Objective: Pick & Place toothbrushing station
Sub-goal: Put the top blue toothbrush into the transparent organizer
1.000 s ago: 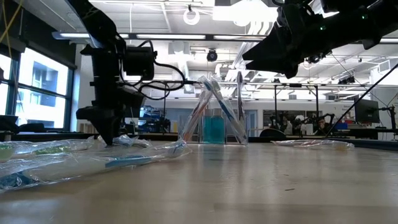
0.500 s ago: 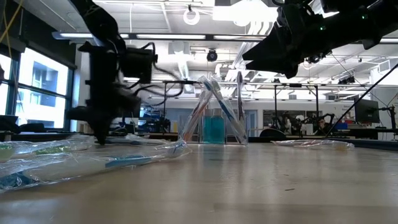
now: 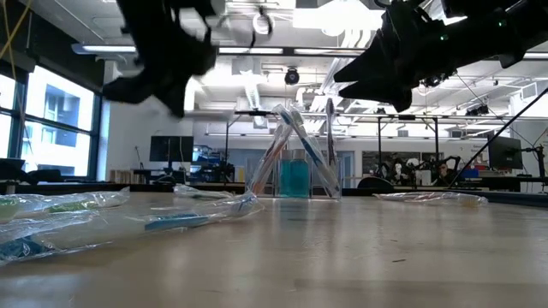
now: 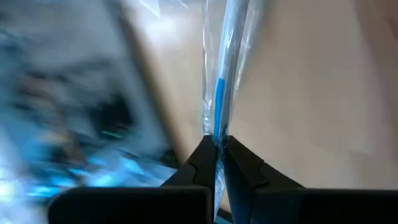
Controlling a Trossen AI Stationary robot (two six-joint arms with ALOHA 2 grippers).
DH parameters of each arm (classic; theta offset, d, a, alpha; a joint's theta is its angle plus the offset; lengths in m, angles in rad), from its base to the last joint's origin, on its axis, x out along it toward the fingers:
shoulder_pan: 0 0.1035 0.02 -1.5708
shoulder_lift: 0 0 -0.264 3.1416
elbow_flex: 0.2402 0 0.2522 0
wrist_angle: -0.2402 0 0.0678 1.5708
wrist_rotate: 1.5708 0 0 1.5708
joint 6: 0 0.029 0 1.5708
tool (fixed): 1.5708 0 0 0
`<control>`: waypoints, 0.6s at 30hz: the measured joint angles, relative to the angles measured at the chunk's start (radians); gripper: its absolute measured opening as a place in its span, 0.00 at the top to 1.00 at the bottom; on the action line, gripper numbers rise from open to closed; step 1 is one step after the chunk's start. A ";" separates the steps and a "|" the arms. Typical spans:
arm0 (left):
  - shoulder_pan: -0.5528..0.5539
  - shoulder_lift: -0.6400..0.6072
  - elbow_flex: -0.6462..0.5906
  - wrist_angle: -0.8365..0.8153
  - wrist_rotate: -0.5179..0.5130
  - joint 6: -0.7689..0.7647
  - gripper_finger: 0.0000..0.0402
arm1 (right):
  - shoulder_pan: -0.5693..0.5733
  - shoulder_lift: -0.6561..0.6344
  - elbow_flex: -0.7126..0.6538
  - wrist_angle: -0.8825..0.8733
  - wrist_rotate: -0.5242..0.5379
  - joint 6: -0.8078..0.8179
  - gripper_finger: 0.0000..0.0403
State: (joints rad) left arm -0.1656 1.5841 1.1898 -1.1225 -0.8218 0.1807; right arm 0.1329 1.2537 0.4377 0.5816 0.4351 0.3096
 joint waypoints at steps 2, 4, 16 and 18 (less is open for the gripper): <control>-0.073 -0.002 0.023 -0.003 -0.121 0.076 0.98 | 0.000 0.000 0.000 -0.001 -0.002 0.053 0.47; -0.139 -0.001 0.031 0.016 -0.201 0.190 0.98 | 0.000 0.000 0.000 -0.004 -0.039 0.110 0.47; -0.361 0.018 0.036 0.693 -0.367 0.906 0.96 | 0.000 0.000 0.000 0.083 -0.236 0.192 0.47; -0.378 0.037 0.035 0.772 -0.364 1.028 0.98 | 0.000 0.000 0.000 0.097 -0.237 0.206 0.47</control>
State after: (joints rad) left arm -0.5437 1.6212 1.2252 -0.3506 -1.1862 1.2088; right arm 0.1329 1.2537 0.4377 0.6787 0.1986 0.5157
